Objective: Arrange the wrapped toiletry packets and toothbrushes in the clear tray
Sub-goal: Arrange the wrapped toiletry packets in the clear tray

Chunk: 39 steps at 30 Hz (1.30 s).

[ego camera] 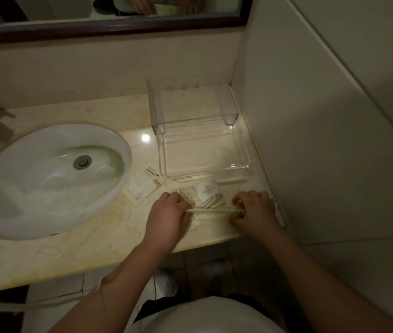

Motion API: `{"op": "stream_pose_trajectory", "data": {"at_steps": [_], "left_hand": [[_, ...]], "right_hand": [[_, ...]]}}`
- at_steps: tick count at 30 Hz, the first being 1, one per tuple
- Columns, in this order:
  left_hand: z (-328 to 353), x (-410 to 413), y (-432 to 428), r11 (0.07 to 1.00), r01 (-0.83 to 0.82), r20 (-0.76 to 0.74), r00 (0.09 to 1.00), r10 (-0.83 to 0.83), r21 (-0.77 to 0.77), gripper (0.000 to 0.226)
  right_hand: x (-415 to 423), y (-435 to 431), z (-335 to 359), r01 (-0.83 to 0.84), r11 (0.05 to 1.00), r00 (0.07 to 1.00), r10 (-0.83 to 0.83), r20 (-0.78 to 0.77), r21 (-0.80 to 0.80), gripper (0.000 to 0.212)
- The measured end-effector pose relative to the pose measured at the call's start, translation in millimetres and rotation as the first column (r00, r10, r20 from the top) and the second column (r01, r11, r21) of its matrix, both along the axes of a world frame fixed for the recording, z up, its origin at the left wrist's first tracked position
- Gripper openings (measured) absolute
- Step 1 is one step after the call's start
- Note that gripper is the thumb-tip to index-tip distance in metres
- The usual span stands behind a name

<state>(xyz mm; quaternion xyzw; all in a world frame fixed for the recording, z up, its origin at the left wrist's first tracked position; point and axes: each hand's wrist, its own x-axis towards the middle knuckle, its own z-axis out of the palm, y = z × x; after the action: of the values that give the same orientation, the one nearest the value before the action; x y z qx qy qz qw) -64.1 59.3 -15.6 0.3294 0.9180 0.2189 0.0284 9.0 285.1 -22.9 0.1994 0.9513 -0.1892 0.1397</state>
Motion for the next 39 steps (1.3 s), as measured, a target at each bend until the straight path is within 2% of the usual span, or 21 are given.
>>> {"op": "stream_pose_trajectory", "data": {"at_steps": [5,7,9,12,15,19,22,24,27,29,32,36,39], "left_hand": [[20.7,-1.4,-22.8,0.956,-0.113,0.269,0.962,0.037,0.270,0.017],[29.9,-4.9,-35.9,0.896,-0.246,0.408,0.909,0.082,0.369,0.025],[41.0,-9.2,-50.3,0.833,-0.358,0.511,0.853,0.107,0.422,0.035],[53.7,-15.2,-67.8,0.796,-0.385,0.505,0.855,0.117,0.468,0.040],[65.0,-19.3,-75.9,0.709,-0.476,0.553,0.820,0.146,0.520,0.038],[70.4,-24.9,-81.8,0.586,-0.582,0.641,0.756,0.134,0.564,0.031],[70.7,-31.3,-85.3,0.506,-0.625,0.666,0.735,0.126,0.594,0.030],[69.7,-37.9,-86.8,0.473,-0.655,0.692,0.712,0.124,0.589,0.029],[68.0,-47.4,-85.3,0.431,-0.718,0.773,0.631,0.072,0.546,0.028],[66.5,-54.1,-79.8,0.438,-0.722,0.792,0.609,0.037,0.535,0.029],[66.3,-72.4,-60.3,0.492,-0.674,0.768,0.640,0.016,0.551,0.028],[52.2,-112.1,-16.5,0.686,-0.497,0.631,0.773,0.071,0.531,0.031],[31.8,-139.1,15.9,0.850,-0.307,0.529,0.848,0.041,0.427,0.026]], "right_hand": [[4.0,3.8,2.8,-0.031,0.998,0.999,0.031,0.013,-0.046,0.024],[6.4,3.0,12.0,0.056,0.975,0.998,-0.060,-0.009,-0.213,0.012],[7.9,2.4,25.5,0.111,0.932,0.991,-0.129,-0.031,-0.345,0.013],[9.0,2.1,46.6,0.165,0.843,0.972,-0.228,-0.062,-0.511,0.008],[4.5,-3.7,64.9,0.213,0.728,0.931,-0.353,-0.091,-0.652,0.002],[-6.3,-17.8,75.9,0.255,0.539,0.881,-0.471,-0.036,-0.803,0.008],[-14.9,-24.6,72.6,0.286,0.328,0.812,-0.582,0.046,-0.901,0.017],[-20.3,-28.0,70.7,0.292,0.179,0.759,-0.641,0.114,-0.939,0.015],[-24.6,-26.9,67.7,0.301,0.024,0.664,-0.723,0.191,-0.953,0.010],[-26.2,-21.4,64.5,0.319,-0.023,0.602,-0.767,0.221,-0.948,0.008],[-29.9,-10.9,58.9,0.358,-0.014,0.562,-0.795,0.227,-0.934,0.006],[-45.8,7.0,53.5,0.428,0.027,0.516,-0.828,0.220,-0.903,0.006],[-61.1,24.2,49.0,0.430,0.032,0.502,-0.839,0.209,-0.902,0.011]]}}
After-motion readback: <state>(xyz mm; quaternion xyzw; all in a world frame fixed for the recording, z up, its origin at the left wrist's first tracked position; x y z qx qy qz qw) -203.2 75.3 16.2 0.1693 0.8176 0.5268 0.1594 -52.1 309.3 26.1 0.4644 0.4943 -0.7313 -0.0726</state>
